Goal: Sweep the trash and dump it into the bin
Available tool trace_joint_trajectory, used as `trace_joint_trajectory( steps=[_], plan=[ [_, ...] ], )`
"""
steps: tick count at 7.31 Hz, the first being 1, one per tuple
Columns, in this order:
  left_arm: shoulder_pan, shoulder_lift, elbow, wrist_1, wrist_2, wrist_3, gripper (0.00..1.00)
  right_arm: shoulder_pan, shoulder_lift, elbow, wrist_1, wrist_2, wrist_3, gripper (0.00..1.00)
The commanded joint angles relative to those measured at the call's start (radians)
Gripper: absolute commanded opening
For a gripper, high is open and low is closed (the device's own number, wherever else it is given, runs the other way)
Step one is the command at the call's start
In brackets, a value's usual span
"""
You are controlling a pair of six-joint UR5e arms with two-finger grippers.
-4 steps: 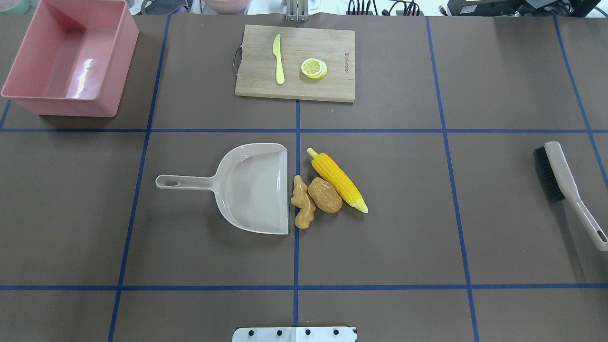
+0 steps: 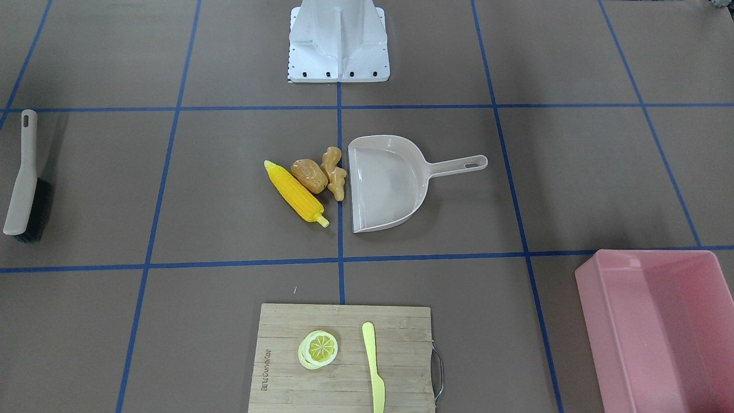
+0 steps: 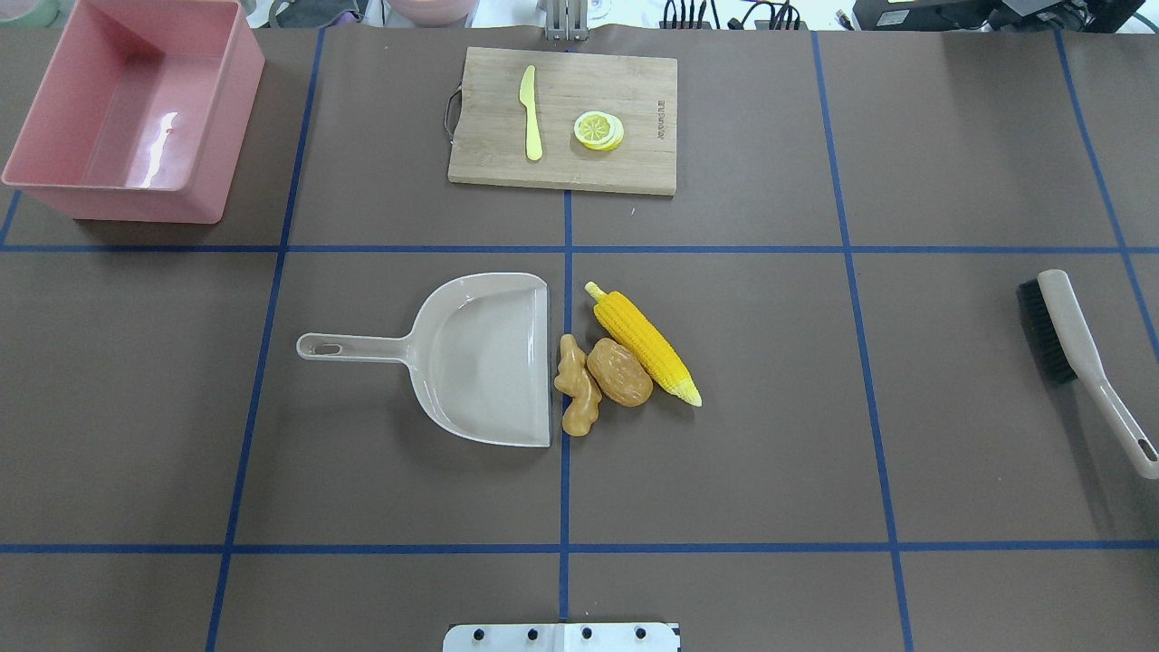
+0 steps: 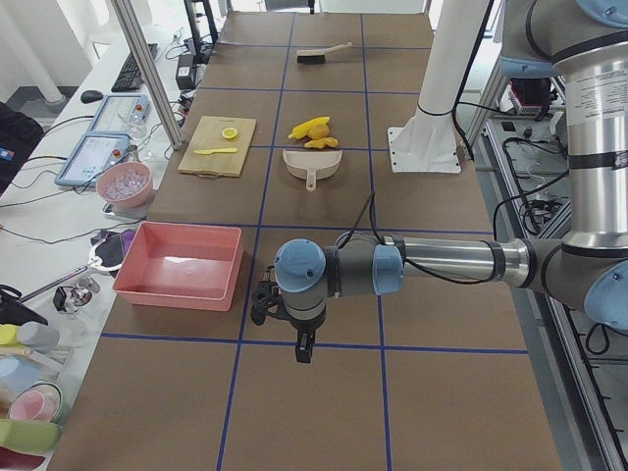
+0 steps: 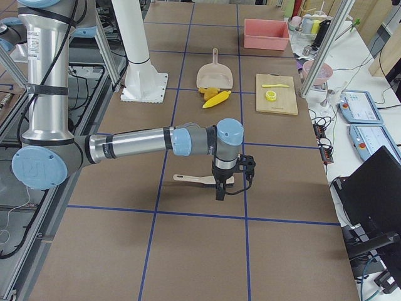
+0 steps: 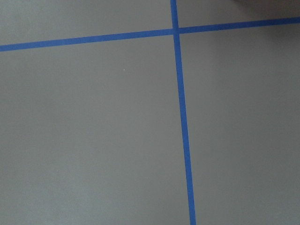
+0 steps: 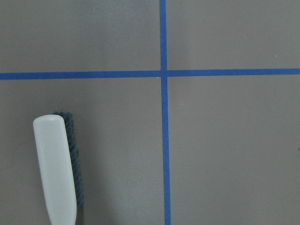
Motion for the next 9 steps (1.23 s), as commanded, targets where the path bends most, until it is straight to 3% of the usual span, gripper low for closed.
trace_joint_trajectory(
  steps=[1,8,9],
  plan=[
    [0.0,0.002,0.0,0.0,0.0,0.004,0.99,0.001,0.0,0.001,0.0,0.013,0.0,1.0],
    [0.003,-0.018,-0.056,-0.002,-0.009,0.004,0.99,0.001,0.003,0.008,0.002,0.011,-0.001,1.0],
    [0.018,-0.055,-0.061,0.0,-0.067,0.002,0.99,0.001,0.003,0.008,0.002,0.013,-0.001,1.0]
  ],
)
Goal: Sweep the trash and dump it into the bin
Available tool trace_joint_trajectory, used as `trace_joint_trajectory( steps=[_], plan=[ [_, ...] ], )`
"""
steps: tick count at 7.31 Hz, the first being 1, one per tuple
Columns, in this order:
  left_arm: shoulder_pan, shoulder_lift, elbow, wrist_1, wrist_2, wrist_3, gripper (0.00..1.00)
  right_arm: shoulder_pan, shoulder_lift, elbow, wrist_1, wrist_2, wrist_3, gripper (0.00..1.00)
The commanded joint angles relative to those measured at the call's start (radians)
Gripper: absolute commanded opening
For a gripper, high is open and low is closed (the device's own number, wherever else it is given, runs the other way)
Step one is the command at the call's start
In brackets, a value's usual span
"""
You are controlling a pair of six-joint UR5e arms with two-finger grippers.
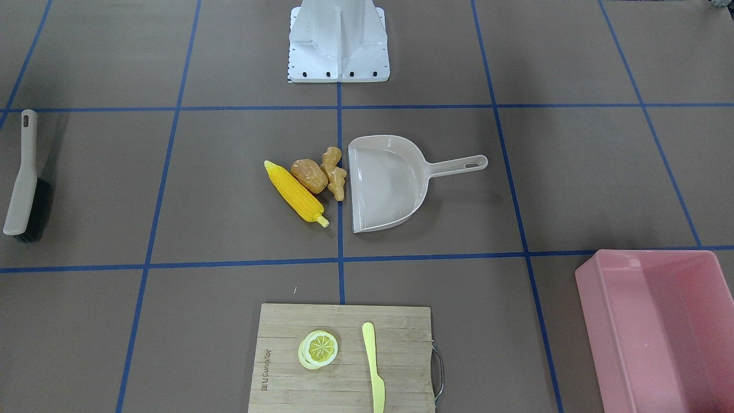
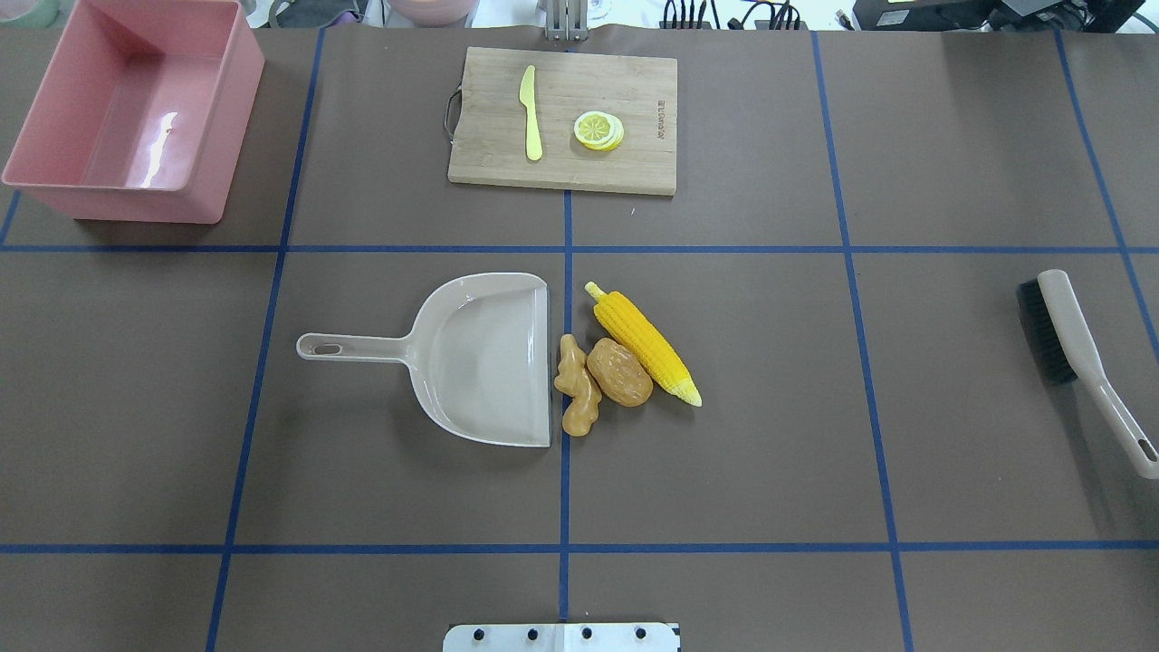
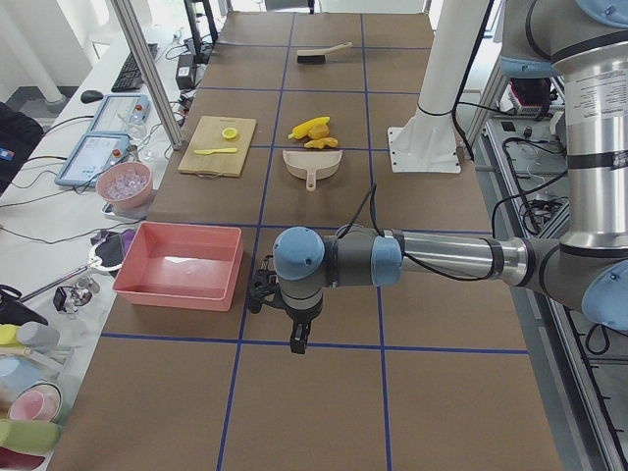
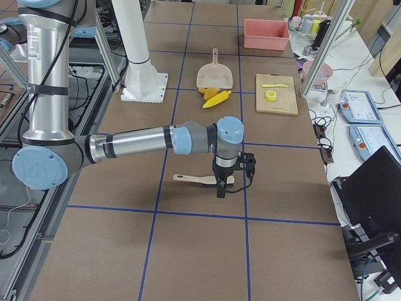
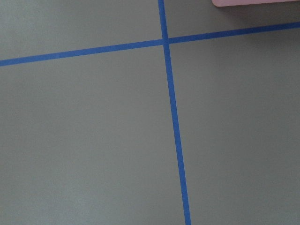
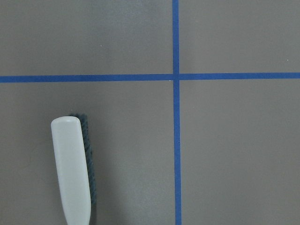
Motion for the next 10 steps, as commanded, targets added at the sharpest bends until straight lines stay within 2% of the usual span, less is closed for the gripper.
trace_joint_trajectory(
  steps=[1,5,8,10],
  plan=[
    [0.066,-0.083,-0.011,0.001,-0.053,-0.003,0.99,0.0,0.0,0.0,0.0,0.001,0.0,1.0],
    [0.375,-0.446,-0.011,0.004,-0.047,-0.02,0.99,0.0,0.0,0.0,0.0,-0.001,0.0,1.0],
    [0.536,-0.607,-0.032,-0.014,-0.015,-0.064,0.99,0.0,0.0,0.002,0.0,-0.001,0.0,1.0],
    [0.613,-0.654,-0.083,-0.019,-0.003,-0.058,0.99,0.0,-0.001,0.003,0.0,0.0,0.0,1.0]
  ],
)
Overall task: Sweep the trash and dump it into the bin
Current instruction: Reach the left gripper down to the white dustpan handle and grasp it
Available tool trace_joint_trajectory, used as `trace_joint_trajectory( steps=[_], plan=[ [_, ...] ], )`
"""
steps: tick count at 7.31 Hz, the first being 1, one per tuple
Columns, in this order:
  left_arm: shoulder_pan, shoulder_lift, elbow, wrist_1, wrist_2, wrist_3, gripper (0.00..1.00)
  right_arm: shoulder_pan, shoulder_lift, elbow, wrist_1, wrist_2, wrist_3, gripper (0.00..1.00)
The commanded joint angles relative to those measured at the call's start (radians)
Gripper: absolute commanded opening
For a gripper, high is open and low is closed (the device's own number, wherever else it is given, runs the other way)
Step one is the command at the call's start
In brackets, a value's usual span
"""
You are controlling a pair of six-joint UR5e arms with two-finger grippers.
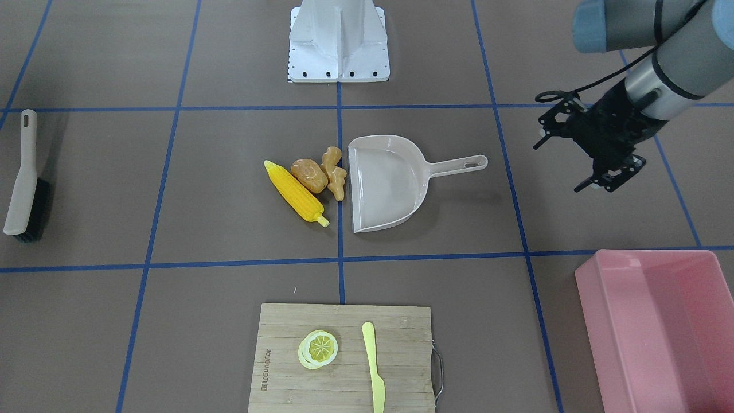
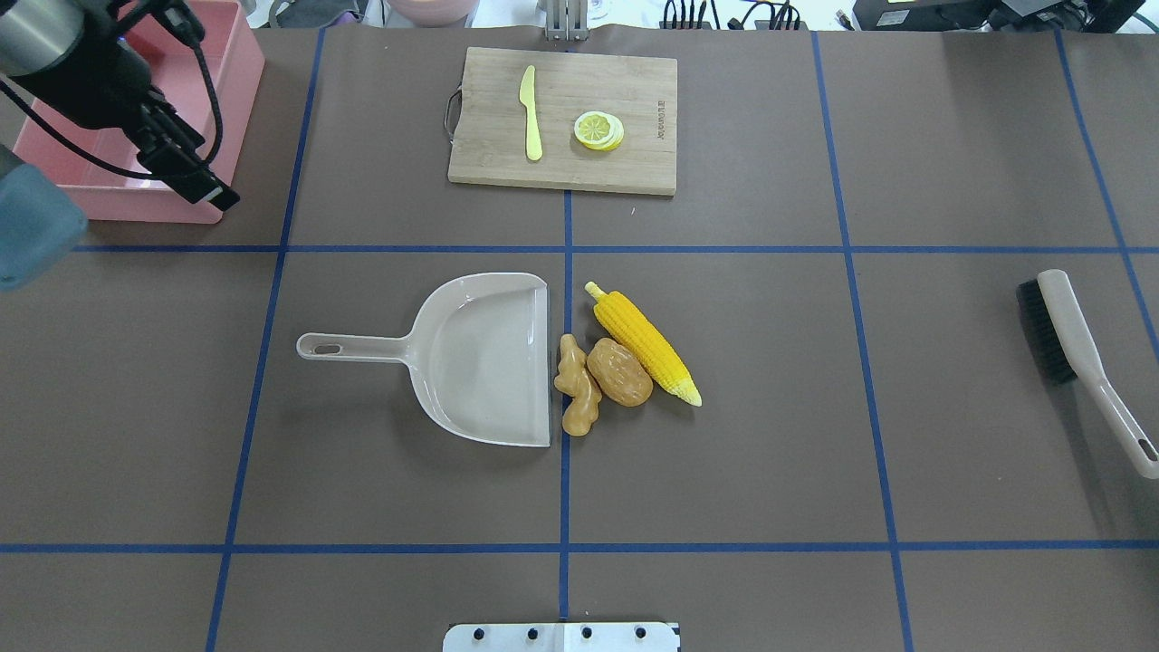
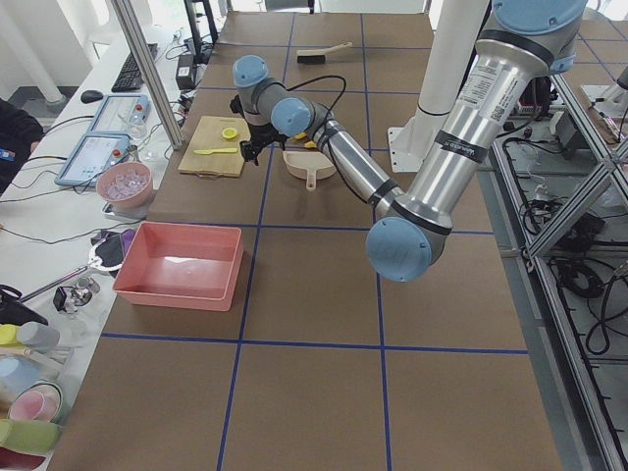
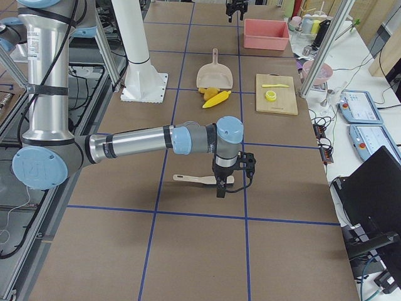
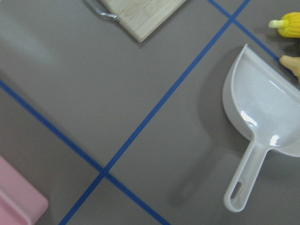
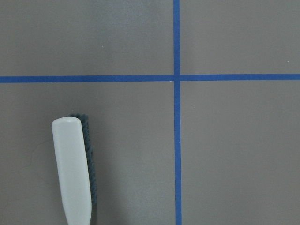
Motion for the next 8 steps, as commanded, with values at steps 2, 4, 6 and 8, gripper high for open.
trace_joint_trajectory(
  steps=[2,4,6,8],
  plan=[
    [0.155,-0.136,-0.024,-0.003,0.048,0.003,0.99,0.0,-0.003,0.001,0.0,0.001,0.002,1.0],
    [0.261,-0.142,-0.05,-0.004,0.228,0.093,0.99,-0.006,-0.001,0.022,0.0,0.001,0.015,1.0],
    [0.305,-0.069,-0.082,-0.07,0.346,0.2,0.99,-0.008,-0.009,0.041,0.0,0.028,0.023,1.0],
    [0.309,-0.064,-0.07,-0.172,0.346,0.209,0.99,-0.018,-0.1,0.12,-0.002,0.091,0.02,1.0]
  ],
)
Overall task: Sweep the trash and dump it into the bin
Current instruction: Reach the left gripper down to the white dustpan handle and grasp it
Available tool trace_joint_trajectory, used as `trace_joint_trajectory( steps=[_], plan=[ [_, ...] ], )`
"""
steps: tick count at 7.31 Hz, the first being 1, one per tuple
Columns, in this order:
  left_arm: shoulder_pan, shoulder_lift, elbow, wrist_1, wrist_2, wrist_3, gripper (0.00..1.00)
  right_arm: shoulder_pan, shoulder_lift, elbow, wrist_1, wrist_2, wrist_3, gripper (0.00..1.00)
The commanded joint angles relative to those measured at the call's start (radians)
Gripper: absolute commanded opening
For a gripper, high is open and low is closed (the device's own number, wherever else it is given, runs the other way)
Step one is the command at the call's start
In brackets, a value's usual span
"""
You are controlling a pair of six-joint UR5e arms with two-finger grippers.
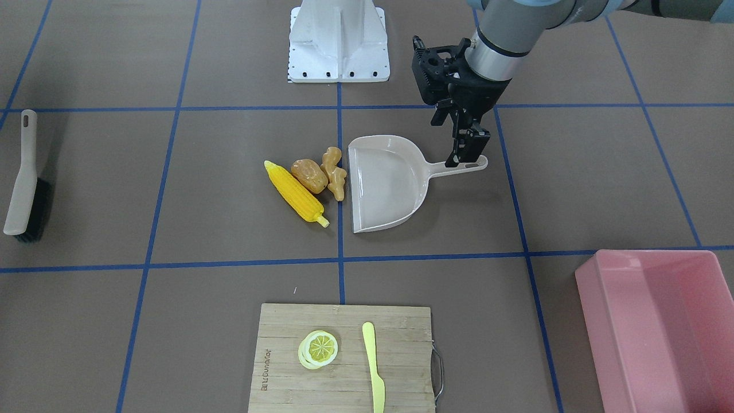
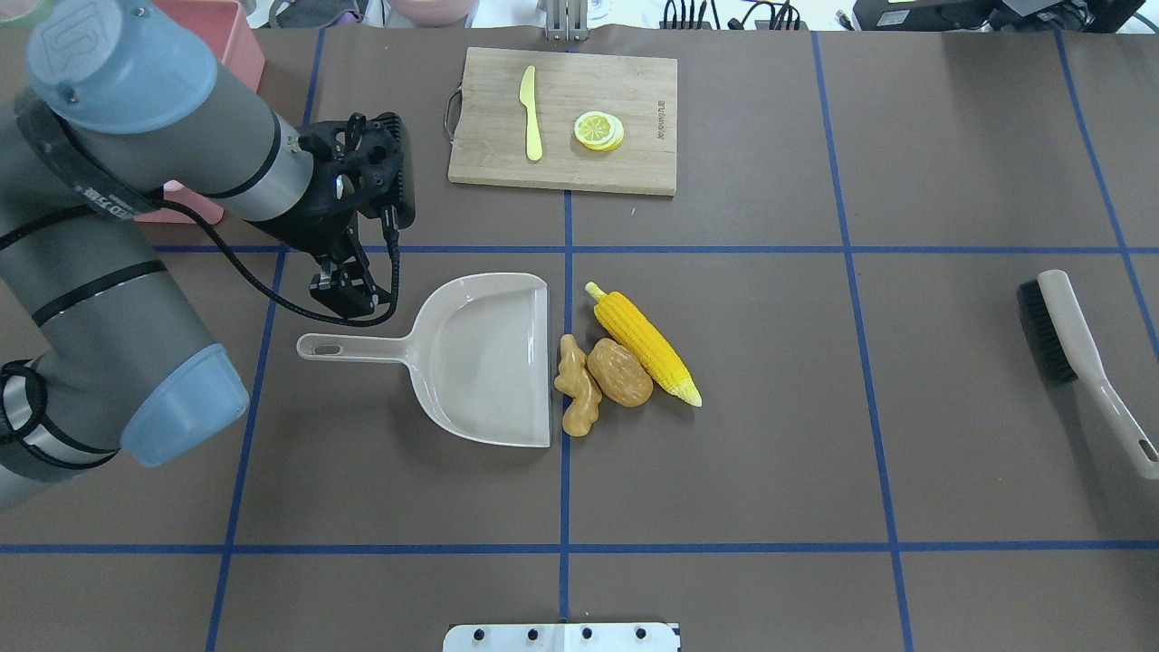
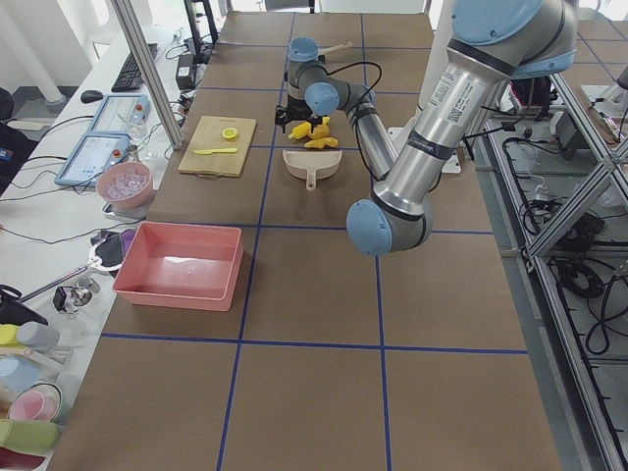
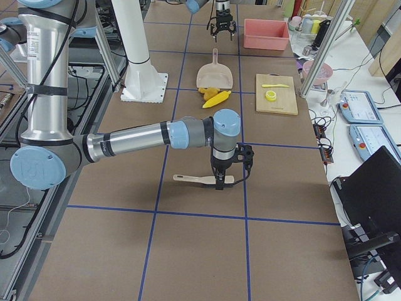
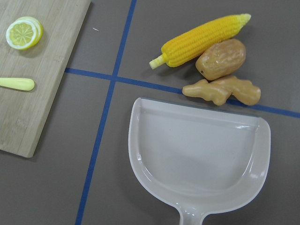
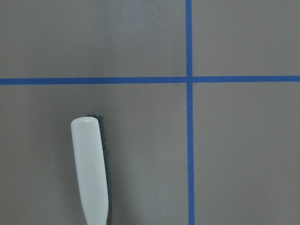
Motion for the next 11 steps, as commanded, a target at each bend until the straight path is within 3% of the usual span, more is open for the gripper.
trace_joint_trajectory(
  steps=[1,4,6,8,11],
  plan=[
    [0.01,0.056,-0.002,-0.14,0.023,0.012,0.99,-0.01,-0.084,0.068,0.009,0.04,-0.003,1.0],
    [0.021,0.203,0.032,-0.481,0.005,-0.038,0.99,-0.101,-0.089,0.09,0.05,0.042,0.052,1.0],
    [0.078,0.224,0.064,-0.662,0.005,-0.212,0.98,-0.167,-0.127,0.064,0.157,0.039,0.129,1.0],
    [0.135,0.225,0.159,-0.874,0.016,-0.261,0.98,-0.249,-0.169,0.047,0.266,0.016,0.176,1.0],
    [0.149,0.275,0.236,-1.158,0.016,-0.416,0.98,-0.341,-0.287,0.004,0.607,0.008,0.551,1.0]
  ],
)
